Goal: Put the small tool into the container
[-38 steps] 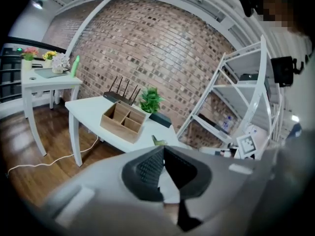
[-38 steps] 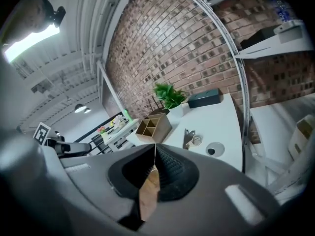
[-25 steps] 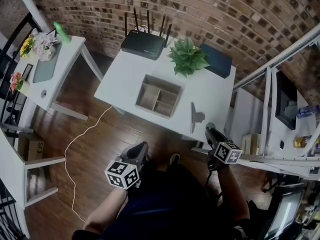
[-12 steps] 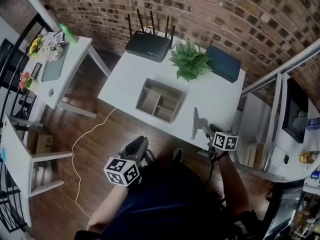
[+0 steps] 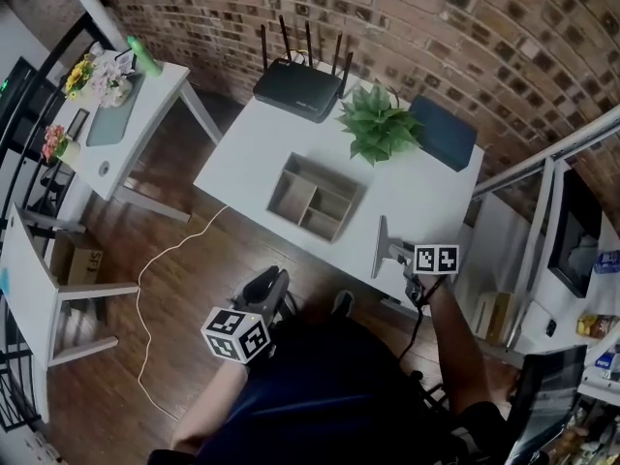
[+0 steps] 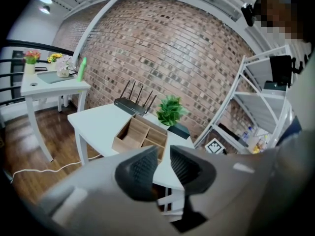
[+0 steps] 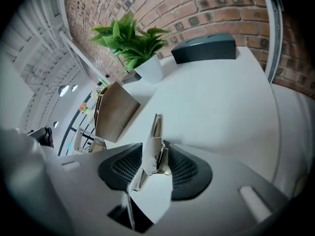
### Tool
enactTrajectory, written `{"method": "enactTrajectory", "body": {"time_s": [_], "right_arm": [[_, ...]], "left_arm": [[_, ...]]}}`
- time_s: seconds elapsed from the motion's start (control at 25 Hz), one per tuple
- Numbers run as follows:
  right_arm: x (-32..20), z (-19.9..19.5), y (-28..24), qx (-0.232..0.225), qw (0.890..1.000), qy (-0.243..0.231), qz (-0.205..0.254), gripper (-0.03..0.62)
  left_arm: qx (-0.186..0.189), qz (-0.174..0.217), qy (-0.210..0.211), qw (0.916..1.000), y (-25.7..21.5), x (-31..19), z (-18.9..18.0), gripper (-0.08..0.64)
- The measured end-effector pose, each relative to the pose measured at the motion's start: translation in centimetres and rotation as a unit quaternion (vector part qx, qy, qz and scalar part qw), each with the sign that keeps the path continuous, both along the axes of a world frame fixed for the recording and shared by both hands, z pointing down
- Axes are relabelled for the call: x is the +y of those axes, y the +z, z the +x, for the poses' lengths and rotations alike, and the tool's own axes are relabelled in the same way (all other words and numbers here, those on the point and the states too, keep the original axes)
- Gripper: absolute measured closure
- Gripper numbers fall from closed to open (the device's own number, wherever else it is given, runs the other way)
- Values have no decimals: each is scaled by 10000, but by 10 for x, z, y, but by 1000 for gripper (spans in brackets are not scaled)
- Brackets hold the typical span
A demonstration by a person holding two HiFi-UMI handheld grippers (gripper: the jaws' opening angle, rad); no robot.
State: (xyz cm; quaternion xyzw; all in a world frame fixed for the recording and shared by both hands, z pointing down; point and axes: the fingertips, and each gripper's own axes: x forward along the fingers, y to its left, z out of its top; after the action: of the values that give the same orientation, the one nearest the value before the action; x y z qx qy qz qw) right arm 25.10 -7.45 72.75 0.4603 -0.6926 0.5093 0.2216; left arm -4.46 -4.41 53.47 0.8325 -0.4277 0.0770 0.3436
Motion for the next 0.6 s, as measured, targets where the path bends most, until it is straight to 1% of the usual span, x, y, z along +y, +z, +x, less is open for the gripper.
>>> {"method": "enactTrajectory", "body": {"time_s": [0.16,0.32,0.4,0.48,0.52,0.6], "right_arm": [[-1,-3,9,-133,9991,-215,-354,442],[2,-6,10,-453,9970,-286,-566,513],[1,-10,6,-709,9950,-252,-654,533],[-1,-14,-2,-983,9925,-159,-710,567],[-2,-15,-5,-1047,9919,-121,-704,574],[-2,-16,-9,-1031,9927,-87,-614,579]], "left_arm": [[22,-45,-170,9998,2,1,-9,489],[6,-113,-342,9994,5,4,-20,496],[22,-162,-423,9990,7,5,-25,505],[49,-201,-466,9987,8,7,-29,509],[57,-208,-472,9987,9,7,-30,514],[70,-207,-456,9987,9,8,-30,520]]}}
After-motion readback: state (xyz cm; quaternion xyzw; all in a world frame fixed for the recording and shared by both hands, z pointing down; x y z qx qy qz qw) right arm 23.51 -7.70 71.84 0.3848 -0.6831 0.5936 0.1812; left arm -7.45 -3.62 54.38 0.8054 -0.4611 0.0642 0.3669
